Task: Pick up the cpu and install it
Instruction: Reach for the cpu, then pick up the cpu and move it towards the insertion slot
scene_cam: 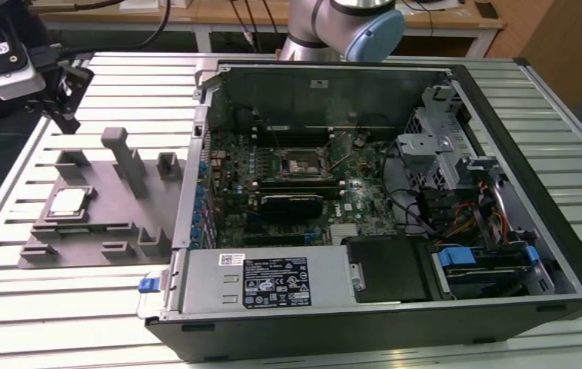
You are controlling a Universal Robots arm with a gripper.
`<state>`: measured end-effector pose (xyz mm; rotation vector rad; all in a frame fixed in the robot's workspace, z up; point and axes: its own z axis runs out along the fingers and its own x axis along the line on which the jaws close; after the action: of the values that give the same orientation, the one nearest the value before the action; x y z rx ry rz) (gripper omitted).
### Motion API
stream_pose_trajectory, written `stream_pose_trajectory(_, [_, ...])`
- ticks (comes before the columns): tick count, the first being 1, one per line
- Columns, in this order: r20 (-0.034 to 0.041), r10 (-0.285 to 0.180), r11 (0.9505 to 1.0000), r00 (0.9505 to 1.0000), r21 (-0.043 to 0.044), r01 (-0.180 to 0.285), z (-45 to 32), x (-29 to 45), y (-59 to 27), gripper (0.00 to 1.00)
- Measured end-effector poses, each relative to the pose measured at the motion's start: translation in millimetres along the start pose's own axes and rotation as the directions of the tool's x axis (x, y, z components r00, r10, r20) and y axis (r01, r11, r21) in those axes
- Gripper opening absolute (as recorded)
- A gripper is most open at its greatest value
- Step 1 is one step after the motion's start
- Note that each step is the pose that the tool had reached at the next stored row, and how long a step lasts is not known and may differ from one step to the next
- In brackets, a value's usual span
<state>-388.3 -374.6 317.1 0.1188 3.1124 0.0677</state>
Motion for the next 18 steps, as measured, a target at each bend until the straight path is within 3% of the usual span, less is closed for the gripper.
stream_pose_trajectory(7, [0.0, 0.0, 1.0, 1.0, 0.0, 0.0, 6.3, 4.2, -6.4, 0.11])
stream_pose_trajectory(18, [0.0, 0.0, 1.0, 1.0, 0.0001, 0.0, 8.7, 6.5, -7.0, 0.11])
